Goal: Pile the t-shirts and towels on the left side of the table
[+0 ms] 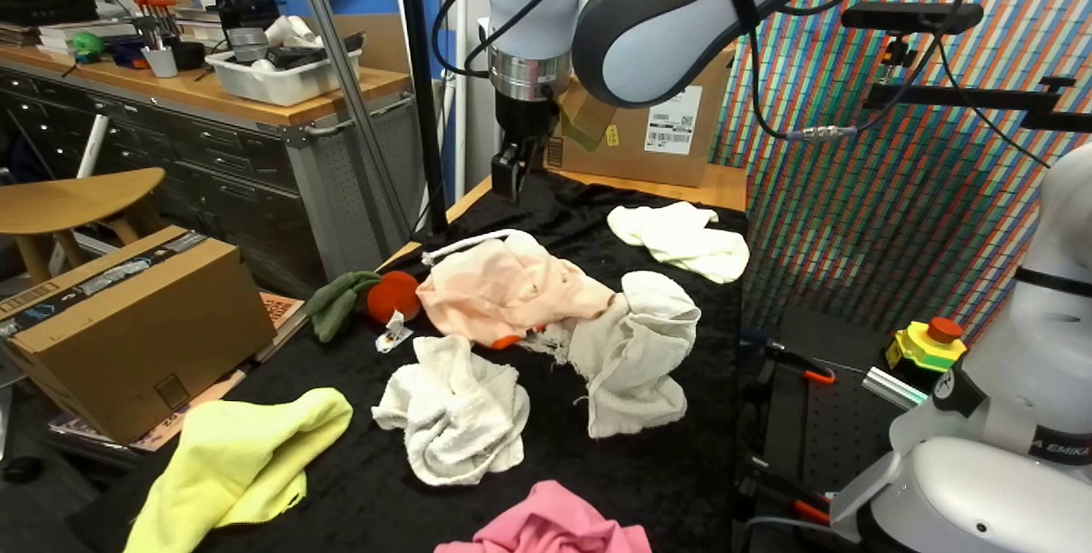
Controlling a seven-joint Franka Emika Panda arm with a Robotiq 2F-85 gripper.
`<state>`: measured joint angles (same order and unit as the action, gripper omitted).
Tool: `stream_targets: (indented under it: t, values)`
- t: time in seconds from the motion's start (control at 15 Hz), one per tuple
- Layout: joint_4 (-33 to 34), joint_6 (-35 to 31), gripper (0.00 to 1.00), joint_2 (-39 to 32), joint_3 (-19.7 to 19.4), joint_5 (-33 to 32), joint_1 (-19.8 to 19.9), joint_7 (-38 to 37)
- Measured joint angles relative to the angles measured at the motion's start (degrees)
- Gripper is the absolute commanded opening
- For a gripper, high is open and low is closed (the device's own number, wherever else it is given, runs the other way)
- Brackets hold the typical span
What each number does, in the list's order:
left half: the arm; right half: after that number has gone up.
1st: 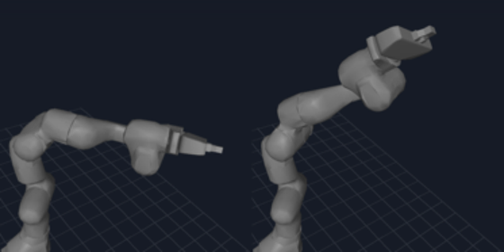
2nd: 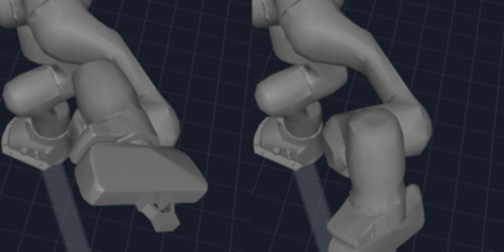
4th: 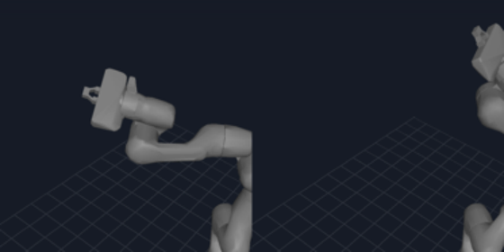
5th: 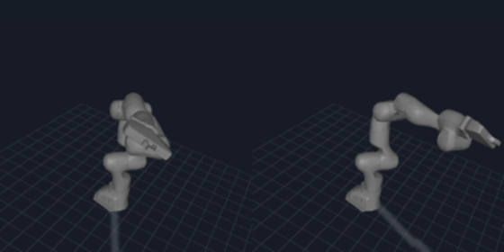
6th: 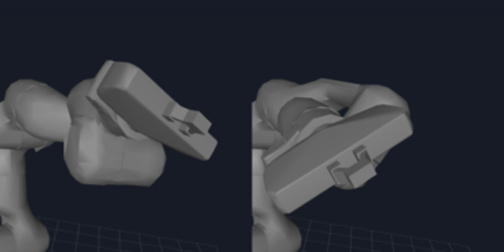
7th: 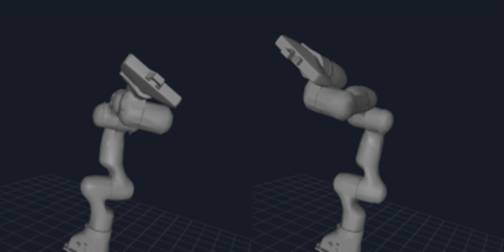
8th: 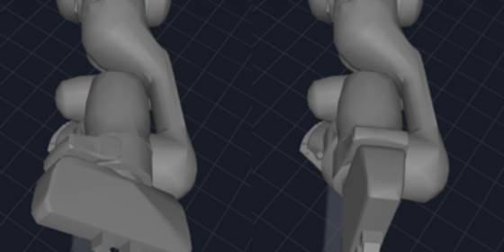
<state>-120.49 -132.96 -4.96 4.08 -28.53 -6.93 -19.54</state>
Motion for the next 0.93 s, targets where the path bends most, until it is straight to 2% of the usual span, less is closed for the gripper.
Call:
stream_targets:
  t: [0.53,0.93]
  values:
    - [-1.9,11.5,1.00,-0.7,-3.0,0.6,1.7,-5.5]
    - [-5.7,13.6,1.00,-0.6,-6.6,6.0,5.9,-6.3]
